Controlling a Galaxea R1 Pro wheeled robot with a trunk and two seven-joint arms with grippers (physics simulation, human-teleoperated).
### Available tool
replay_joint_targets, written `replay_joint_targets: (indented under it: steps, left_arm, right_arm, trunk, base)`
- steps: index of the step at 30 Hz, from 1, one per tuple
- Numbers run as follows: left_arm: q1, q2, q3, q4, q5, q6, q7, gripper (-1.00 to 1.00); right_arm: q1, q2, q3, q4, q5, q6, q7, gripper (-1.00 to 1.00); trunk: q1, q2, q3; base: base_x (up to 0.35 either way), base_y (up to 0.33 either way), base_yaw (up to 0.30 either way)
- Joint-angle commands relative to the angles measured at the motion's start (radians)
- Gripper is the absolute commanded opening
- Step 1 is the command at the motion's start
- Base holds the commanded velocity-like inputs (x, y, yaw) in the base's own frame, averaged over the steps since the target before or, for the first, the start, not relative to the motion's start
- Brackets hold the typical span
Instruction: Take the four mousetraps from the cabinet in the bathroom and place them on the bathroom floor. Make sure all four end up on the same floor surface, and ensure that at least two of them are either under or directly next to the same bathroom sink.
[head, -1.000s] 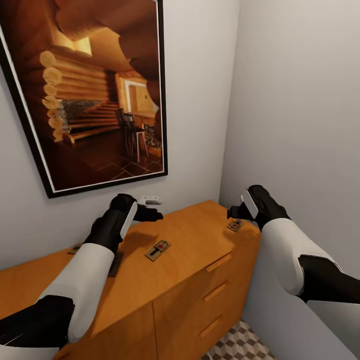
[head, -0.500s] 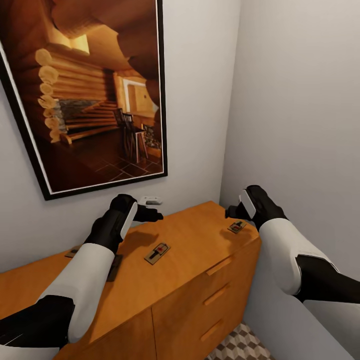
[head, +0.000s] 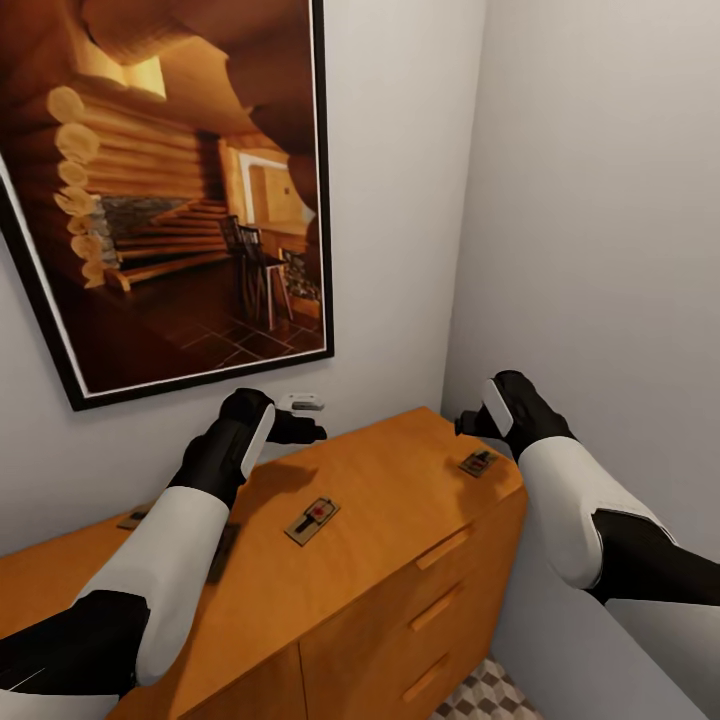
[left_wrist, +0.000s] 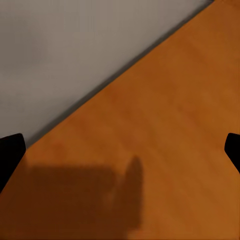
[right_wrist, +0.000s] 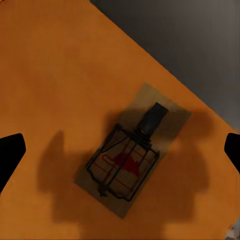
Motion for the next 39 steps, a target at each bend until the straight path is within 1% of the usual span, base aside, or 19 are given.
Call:
replay_joint_targets:
  steps: [1,12,26,39]
  left_arm:
    - [-0.001,0.000,0.000,-0.001,-0.001,0.004,-0.003,1.00]
    - [-0.001,0.000,0.000,0.002,-0.001,0.003,-0.003,1.00]
    - [-0.001,0.001,0.000,0.006,-0.001,0.002,-0.003,1.00]
    - [-0.001,0.000,0.000,0.007,-0.001,0.002,-0.003,1.00]
  right_arm:
    - [-0.001,0.001,-0.007,-0.001,-0.003,0.002,-0.006,1.00]
    - [-0.001,0.002,-0.023,-0.001,-0.003,0.001,-0.011,1.00]
    - [-0.001,0.002,-0.031,0.000,-0.003,0.004,-0.020,1.00]
    - [-0.001,0.001,-0.067,-0.008,-0.003,0.015,-0.015,1.00]
  trunk:
    - [0.000,-0.001,-0.001]
    - [0.000,-0.001,-0.001]
    - [0.000,-0.001,-0.001]
    - [0.000,-0.001,-0.001]
  base:
    - [0.037,0.000,0.000]
    - [0.015,0.000,0.000]
    - [0.001,0.000,0.000]
    - [0.000,0.000,0.000]
